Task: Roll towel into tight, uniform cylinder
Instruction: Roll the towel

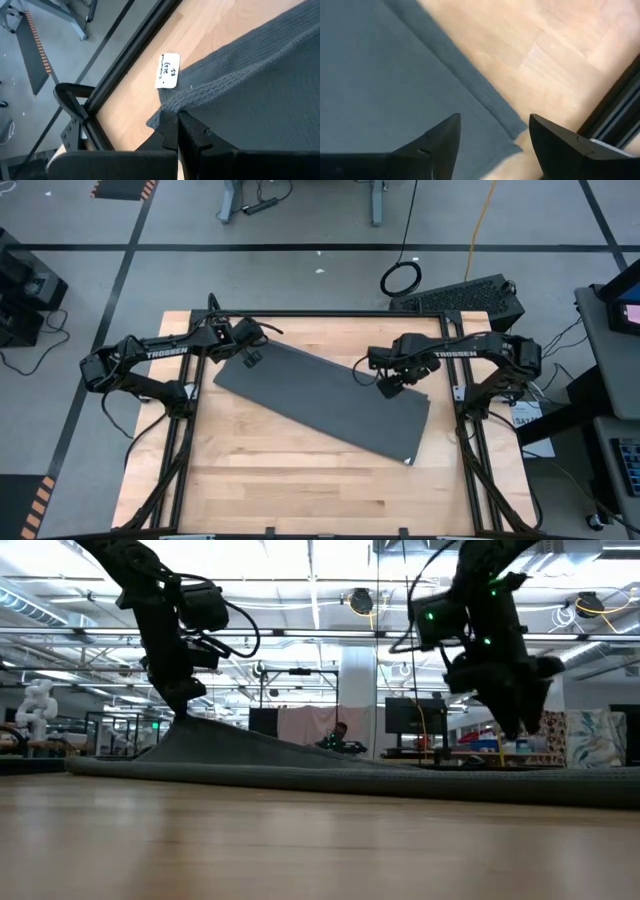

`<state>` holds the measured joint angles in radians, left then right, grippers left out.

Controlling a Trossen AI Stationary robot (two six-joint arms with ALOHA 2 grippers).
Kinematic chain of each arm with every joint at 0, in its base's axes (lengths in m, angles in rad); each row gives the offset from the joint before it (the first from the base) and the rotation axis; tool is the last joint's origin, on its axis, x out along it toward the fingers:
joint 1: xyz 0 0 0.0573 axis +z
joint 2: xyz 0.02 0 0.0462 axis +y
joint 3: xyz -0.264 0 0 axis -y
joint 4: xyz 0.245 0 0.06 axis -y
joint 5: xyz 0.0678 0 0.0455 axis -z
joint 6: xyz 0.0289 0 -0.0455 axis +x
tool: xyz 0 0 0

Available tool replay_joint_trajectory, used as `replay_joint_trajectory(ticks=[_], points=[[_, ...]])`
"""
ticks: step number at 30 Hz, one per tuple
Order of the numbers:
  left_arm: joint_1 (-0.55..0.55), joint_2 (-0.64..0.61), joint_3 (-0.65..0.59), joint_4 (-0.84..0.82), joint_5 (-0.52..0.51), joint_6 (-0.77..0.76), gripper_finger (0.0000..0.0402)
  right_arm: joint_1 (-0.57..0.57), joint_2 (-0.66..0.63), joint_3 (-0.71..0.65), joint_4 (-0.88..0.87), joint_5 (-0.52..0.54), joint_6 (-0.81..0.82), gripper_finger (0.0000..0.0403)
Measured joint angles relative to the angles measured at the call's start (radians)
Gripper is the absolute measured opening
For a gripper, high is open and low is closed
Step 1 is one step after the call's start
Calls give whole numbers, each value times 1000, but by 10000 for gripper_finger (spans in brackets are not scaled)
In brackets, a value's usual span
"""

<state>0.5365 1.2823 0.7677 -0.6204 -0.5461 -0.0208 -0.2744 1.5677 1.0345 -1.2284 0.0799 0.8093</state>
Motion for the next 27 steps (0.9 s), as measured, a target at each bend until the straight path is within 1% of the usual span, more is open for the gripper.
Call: replay_joint_trajectory(ticks=[2, 6, 11, 15, 22, 27], points=[[0, 0, 0, -1, 0, 0, 0, -10, 0, -36, 22, -34, -41, 226], [0, 0, 0, 2, 0, 0, 0, -16, 1, -106, 57, -85, -67, 226], [0, 0, 0, 2, 1, 0, 0, -10, 1, -138, 57, -134, -74, 226], [0, 0, 0, 2, 13, 0, 0, 10, 1, -172, 62, -144, -89, 220], [0, 0, 0, 2, 19, 0, 0, 8, 0, -209, 46, -186, -85, 198], [0, 0, 0, 2, 26, 0, 0, 8, 0, -231, 56, -196, -93, 191]])
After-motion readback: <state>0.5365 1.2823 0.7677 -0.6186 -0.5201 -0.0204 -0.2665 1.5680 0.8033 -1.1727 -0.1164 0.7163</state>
